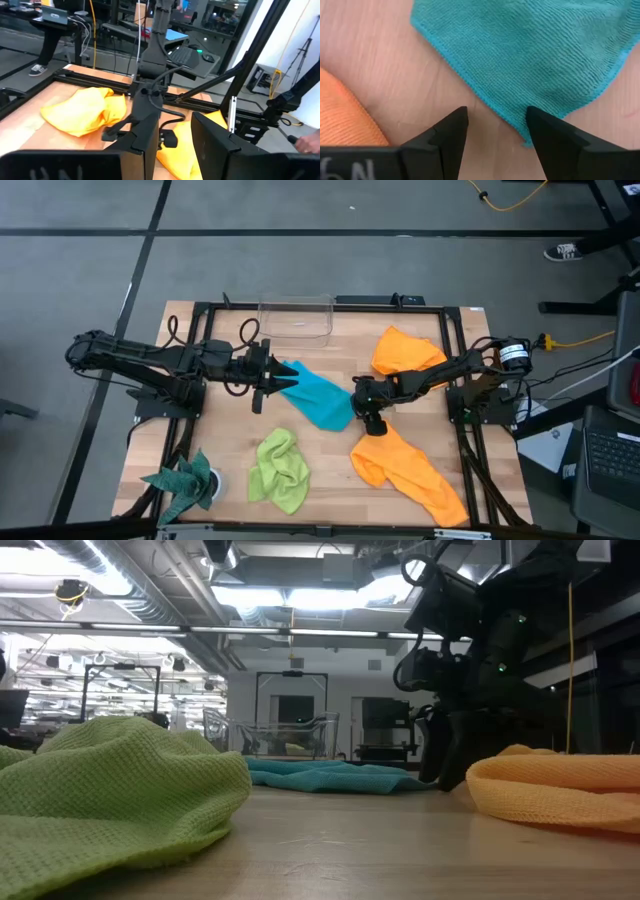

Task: Fold microfiber towels
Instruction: Fold the blue microfiber cloth

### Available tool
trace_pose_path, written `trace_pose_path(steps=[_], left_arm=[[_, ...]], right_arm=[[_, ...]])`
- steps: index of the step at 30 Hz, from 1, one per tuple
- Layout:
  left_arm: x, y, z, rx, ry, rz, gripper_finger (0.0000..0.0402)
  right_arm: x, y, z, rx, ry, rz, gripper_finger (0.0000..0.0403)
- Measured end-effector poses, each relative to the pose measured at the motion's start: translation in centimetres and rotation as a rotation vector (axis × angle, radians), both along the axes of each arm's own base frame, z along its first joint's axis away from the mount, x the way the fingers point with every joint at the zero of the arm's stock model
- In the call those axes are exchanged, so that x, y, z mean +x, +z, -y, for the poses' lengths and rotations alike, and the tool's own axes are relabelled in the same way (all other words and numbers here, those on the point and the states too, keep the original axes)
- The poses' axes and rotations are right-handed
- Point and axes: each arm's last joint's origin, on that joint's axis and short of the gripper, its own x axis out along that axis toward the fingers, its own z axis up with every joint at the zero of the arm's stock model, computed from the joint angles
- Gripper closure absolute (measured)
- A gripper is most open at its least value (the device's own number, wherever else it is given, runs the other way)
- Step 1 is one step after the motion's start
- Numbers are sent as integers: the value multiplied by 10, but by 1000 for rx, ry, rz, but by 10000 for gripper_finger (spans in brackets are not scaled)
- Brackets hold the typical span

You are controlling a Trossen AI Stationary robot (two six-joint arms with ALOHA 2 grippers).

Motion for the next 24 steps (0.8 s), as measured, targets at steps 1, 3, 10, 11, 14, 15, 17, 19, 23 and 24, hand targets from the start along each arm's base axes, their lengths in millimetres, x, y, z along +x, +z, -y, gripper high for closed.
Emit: trace_pose_path(steps=[1,3,10,11,14,15,17,19,23,24], left_arm=[[0,0,0,-1,-2,2,294],[0,0,2,-1,-9,2,294],[-1,0,8,-1,-34,2,294],[-1,0,9,-1,-37,2,294],[-1,0,10,-1,-43,1,294],[-1,0,10,0,-44,1,294],[0,-1,10,0,-44,-4,294],[2,-3,10,15,-29,-11,294],[10,-10,10,94,-13,-43,294],[12,-12,11,121,-17,-47,294]], right_arm=[[0,0,1,7,-16,-6,196],[0,-1,3,15,-44,-12,206],[-1,-2,4,33,-143,-19,291],[-1,-2,5,47,-178,-20,312],[-1,-2,5,102,-286,-20,379],[0,-1,5,121,-313,-18,390],[2,5,4,165,-363,-13,392],[5,13,3,212,-367,-25,397],[26,66,1,255,-335,108,399],[29,80,2,251,-331,133,400]])
